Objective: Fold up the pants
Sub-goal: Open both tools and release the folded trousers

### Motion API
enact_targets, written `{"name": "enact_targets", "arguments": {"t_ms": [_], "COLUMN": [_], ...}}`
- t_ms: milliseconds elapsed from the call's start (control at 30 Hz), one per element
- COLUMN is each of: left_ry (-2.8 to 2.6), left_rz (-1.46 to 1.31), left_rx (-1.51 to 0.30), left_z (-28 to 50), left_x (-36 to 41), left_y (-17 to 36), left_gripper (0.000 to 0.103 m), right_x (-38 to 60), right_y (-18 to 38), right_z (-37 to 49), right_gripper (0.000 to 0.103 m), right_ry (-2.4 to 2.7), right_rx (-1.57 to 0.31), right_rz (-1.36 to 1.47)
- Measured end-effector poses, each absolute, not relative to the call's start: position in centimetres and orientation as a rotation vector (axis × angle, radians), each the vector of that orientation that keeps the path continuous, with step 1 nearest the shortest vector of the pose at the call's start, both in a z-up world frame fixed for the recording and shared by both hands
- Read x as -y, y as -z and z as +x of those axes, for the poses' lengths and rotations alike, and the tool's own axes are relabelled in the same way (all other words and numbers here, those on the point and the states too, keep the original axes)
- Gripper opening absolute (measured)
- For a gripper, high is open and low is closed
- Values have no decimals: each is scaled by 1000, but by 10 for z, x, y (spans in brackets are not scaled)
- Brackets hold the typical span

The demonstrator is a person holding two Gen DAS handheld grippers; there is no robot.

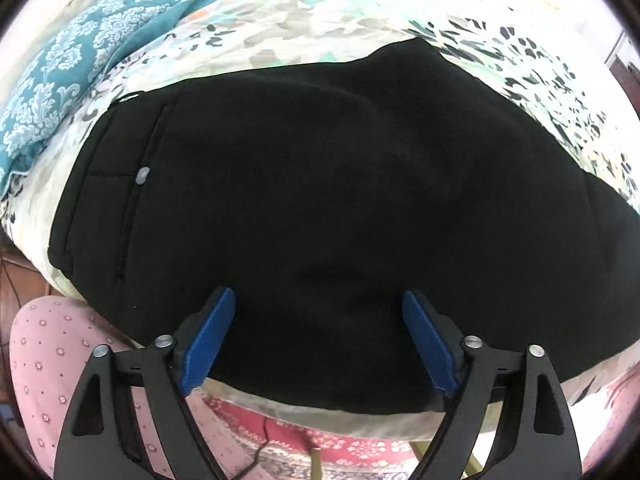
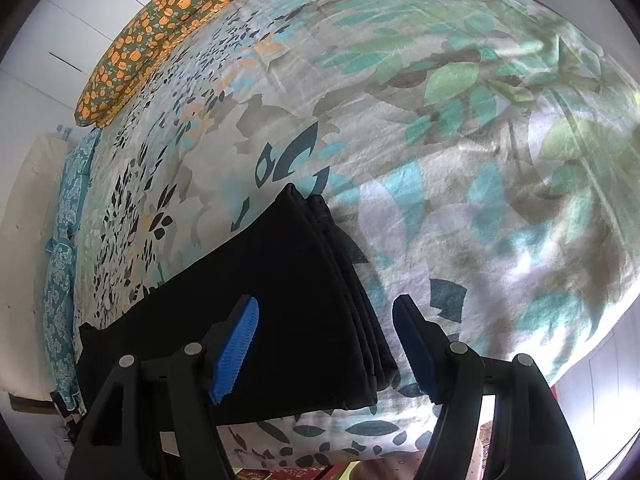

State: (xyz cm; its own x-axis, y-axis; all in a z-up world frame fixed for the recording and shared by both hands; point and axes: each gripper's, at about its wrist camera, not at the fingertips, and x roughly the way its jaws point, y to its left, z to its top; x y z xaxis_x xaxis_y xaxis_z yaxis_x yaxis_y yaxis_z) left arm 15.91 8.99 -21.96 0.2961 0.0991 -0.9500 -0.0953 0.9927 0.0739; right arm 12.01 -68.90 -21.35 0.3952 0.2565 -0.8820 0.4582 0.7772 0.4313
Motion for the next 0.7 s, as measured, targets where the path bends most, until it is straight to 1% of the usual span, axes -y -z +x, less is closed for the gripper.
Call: {"name": "enact_targets", "arguments": {"t_ms": [67, 200, 267, 433, 567, 700], "left_ry": [-134, -135, -136, -136, -133, -139], "left_rz": [22, 21, 23, 29, 30, 36], "left_rx": [-1262, -1259, -1259, -1260, -1259, -1256], "left_z": [159, 156, 156, 156, 158, 158], "left_x": [-86, -84, -82, -81, -81, -80], "left_y": [221, 221, 221, 222, 223, 224], "left_gripper": [91, 91, 91, 93, 95, 96], "right_x": [687, 679, 678, 680, 680, 682], "right_y": [214, 224, 227, 225, 219, 234], "right_z": [123, 132, 133, 133, 143, 151], "right_gripper": [70, 70, 74, 74, 74, 74], "right_ry": [111, 87, 89, 69, 27, -5], "right_rx": [-1183, -1247, -1264, -1268, -1290, -1328], "right_rz": [720, 701, 696, 694, 595, 609]}}
